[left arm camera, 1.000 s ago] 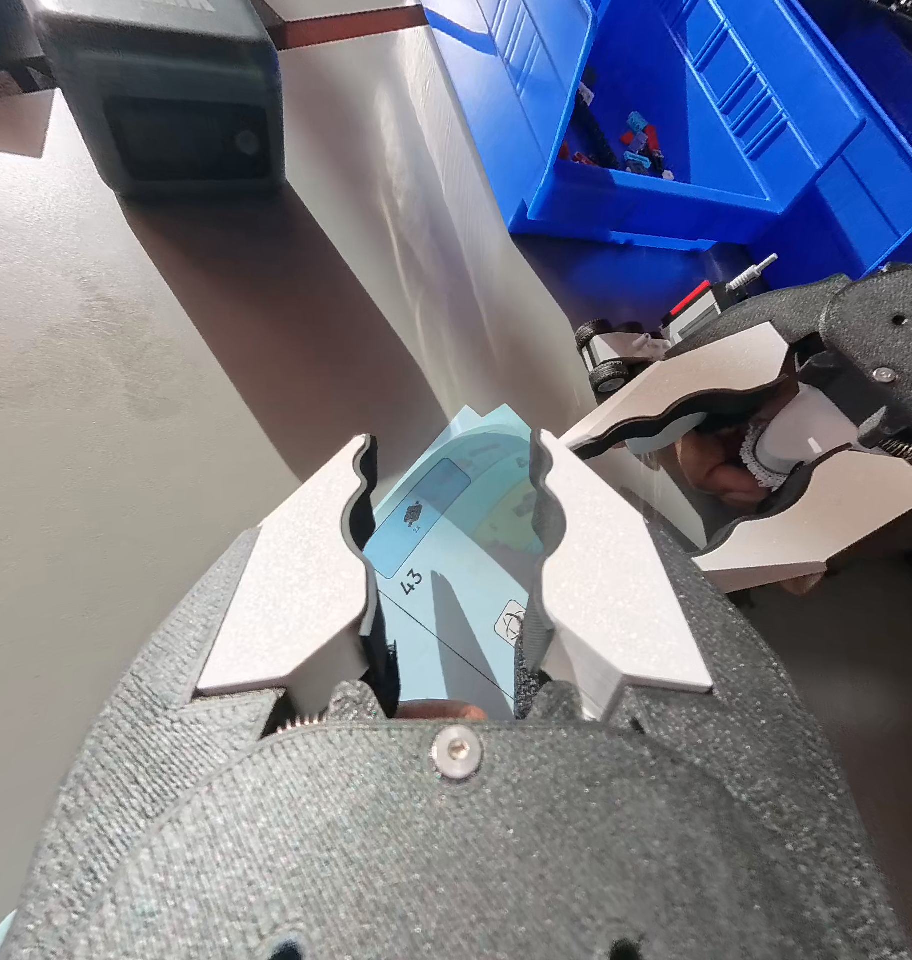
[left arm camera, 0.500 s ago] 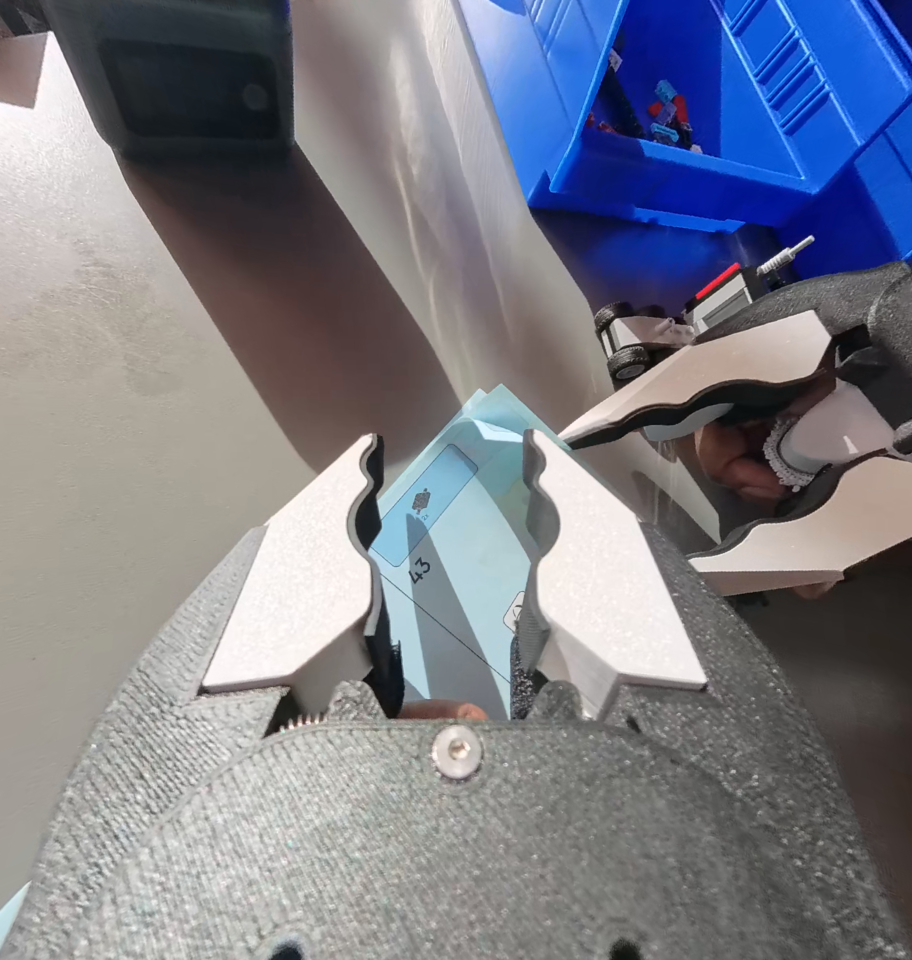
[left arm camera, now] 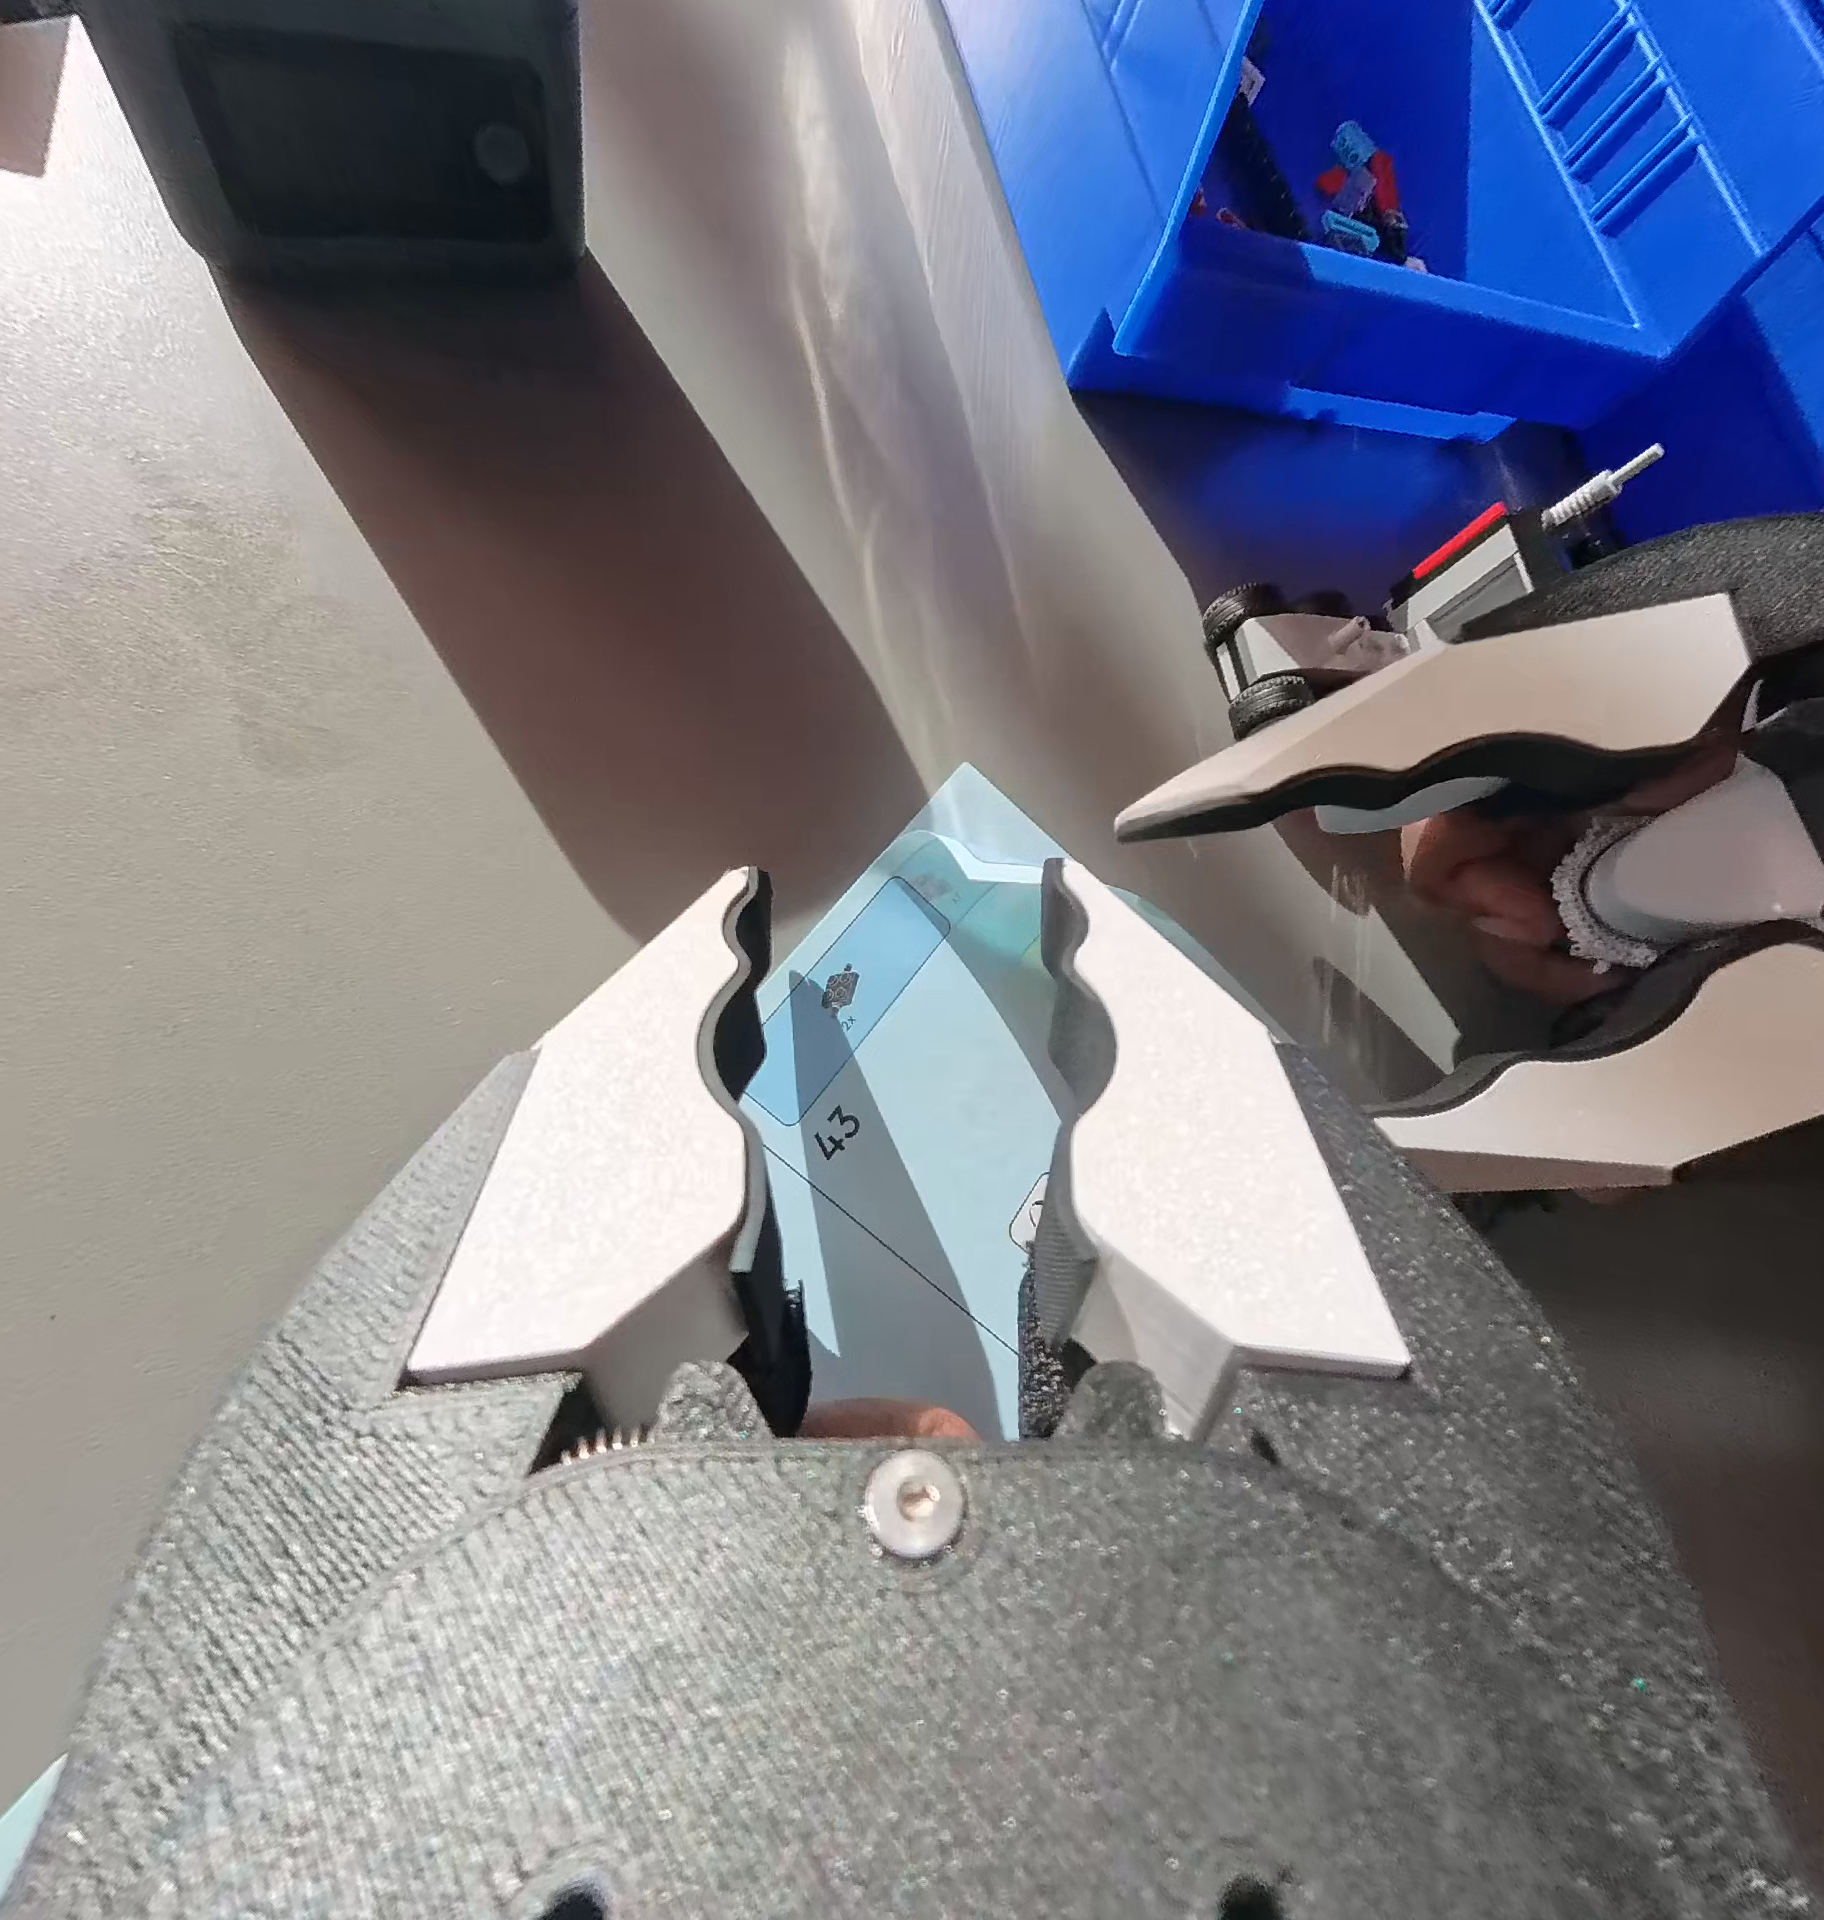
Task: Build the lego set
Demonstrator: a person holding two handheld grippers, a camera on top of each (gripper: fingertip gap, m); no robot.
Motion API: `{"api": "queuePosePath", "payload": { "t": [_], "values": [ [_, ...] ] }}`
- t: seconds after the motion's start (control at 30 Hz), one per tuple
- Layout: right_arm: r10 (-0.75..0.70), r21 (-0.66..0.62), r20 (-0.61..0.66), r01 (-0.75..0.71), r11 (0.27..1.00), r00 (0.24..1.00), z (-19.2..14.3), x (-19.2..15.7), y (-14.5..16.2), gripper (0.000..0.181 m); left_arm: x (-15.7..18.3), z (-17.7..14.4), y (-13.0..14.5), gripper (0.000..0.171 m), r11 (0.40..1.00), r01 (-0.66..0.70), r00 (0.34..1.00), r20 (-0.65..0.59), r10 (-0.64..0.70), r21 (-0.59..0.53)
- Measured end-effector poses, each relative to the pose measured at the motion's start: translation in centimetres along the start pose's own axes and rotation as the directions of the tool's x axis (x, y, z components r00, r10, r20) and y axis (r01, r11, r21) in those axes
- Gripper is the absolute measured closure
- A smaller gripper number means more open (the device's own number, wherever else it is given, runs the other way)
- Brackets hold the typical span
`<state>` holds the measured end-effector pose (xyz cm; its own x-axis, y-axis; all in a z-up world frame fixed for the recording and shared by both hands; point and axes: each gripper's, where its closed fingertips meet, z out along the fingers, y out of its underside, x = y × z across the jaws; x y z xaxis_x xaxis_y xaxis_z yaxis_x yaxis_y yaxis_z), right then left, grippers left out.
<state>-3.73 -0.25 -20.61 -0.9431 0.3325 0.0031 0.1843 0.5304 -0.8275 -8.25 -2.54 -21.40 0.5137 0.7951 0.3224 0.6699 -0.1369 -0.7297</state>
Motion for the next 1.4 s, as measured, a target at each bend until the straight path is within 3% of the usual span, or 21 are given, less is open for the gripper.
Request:
{"api": "queuePosePath", "payload": {
  "t": [0.3,0.47,0.67,0.8,1.0,1.23,1.4],
  "values": [
    [0.116,-0.065,0.196,-0.105,0.992,0.974,-0.4,-1.7,0.9,0.119,0.4,-1.2,-1.5,0.116,0.997,-0.009,0.999,-0.030,0.011,0.073],
    [0.309,-0.065,0.431,-0.312,0.948,0.848,-2.0,-3.2,-0.1,0.120,1.2,-3.0,-2.6,0.109,0.991,-0.050,0.996,-0.069,0.059,0.124],
    [0.437,-0.112,0.552,-0.456,0.883,0.710,-2.9,-3.8,-0.6,0.122,4.2,-4.8,0.9,0.104,0.956,-0.291,0.944,-0.149,0.293,0.039],
    [0.484,-0.124,0.628,-0.536,0.835,0.609,-3.7,-3.9,-1.5,0.124,5.9,-4.3,4.1,0.104,0.916,-0.401,0.904,-0.168,0.393,-0.018],
    [0.514,-0.109,0.647,-0.598,0.794,0.564,-3.9,-3.4,-2.3,0.126,8.2,-3.7,4.9,0.104,0.866,-0.499,0.852,-0.188,0.489,-0.011],
    [0.526,-0.092,0.660,-0.637,0.765,0.536,-3.8,-3.2,-2.8,0.126,7.5,-4.0,3.4,0.129,0.870,-0.492,0.865,-0.097,0.492,0.030],
    [0.528,-0.076,0.658,-0.650,0.756,0.537,-3.8,-2.9,-3.0,0.126,6.4,-5.0,2.8,0.166,0.919,-0.391,0.914,-0.094,0.394,0.049]
  ]
}}
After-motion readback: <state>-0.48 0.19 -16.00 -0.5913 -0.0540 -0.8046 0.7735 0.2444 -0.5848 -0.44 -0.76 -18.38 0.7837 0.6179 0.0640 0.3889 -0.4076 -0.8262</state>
